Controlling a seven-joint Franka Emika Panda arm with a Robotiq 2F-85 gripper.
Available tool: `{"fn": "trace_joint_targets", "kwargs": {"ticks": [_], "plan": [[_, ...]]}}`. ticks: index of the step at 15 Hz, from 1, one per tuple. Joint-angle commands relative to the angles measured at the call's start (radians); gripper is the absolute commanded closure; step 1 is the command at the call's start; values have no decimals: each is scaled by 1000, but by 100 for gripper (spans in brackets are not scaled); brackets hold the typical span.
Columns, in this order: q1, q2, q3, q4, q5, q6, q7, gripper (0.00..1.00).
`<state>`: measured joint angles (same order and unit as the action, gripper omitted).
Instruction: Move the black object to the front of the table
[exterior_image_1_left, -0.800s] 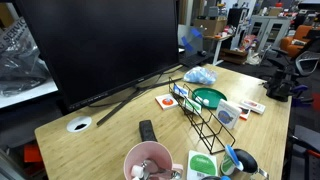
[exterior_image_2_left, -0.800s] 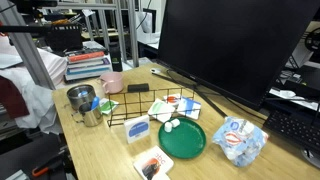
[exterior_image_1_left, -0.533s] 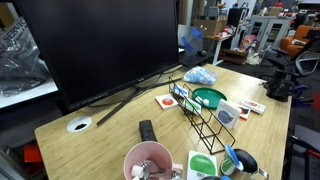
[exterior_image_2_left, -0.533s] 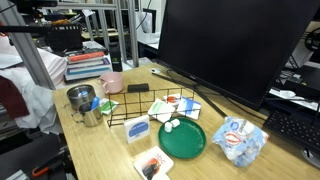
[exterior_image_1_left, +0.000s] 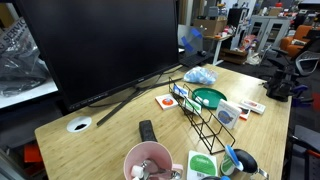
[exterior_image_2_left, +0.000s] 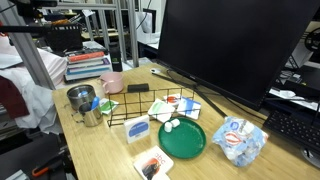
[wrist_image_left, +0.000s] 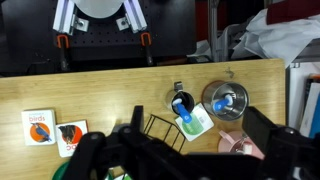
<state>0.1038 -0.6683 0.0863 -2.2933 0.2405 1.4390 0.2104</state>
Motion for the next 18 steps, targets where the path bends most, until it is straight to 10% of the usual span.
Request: {"fn": "trace_joint_targets", "kwargs": {"ticks": [1,10,18], "plan": [[-57,83,37,14,-2,-10,77,0],[-47,370,42,29,76,217,123,0],[-42,371,40,23,59,220,112,0]]}}
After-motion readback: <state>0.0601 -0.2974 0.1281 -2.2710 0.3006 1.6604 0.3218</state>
